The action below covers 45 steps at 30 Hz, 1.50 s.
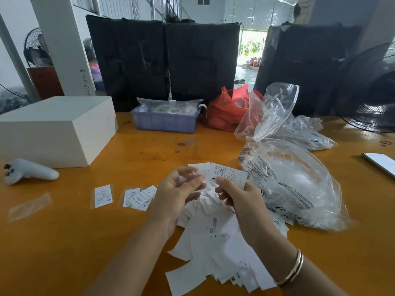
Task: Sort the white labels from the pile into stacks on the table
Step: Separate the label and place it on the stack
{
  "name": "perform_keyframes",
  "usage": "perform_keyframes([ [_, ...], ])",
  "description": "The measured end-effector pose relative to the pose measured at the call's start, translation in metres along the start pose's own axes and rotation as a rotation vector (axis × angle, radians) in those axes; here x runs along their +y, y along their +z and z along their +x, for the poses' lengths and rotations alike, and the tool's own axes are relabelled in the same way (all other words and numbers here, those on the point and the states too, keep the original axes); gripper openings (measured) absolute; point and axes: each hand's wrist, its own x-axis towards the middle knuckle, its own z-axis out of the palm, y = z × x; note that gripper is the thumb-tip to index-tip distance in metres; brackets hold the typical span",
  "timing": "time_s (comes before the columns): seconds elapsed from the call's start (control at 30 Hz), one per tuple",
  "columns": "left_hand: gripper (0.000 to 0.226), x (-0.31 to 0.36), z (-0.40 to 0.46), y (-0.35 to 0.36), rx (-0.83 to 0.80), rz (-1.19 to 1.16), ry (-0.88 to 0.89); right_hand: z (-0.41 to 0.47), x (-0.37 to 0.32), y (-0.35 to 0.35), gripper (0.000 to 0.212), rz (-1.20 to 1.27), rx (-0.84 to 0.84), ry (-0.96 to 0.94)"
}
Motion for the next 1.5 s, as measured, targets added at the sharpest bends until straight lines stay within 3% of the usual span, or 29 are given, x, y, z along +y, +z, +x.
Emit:
perform_keyframes([
  [0.27,0.020,-0.0015,-0.0012,0.0010,-0.023,0.104,0.036,-0.0013,-0.0018,-0.0007,0.015,0.025,0.058,-0.025],
  [0.87,0.021,-0.0021,-0.0011,0.0006,-0.086,0.123,0.102,-0.0002,0.0004,0.0000,0.017,0.049,-0.119,0.033],
  [1.17,0.023,0.0021,-0.0011,-0.0004,-0.087,-0.009,0.048,0.0031,-0.0039,-0.0065,0.009,-0.036,-0.160,-0.006],
  [1.5,0.019,0.0009,-0.0013,-0.0023,-0.110,0.053,-0.012,0.0048,-0.0030,-0.0066,0.008,-0.281,-0.213,-0.077],
])
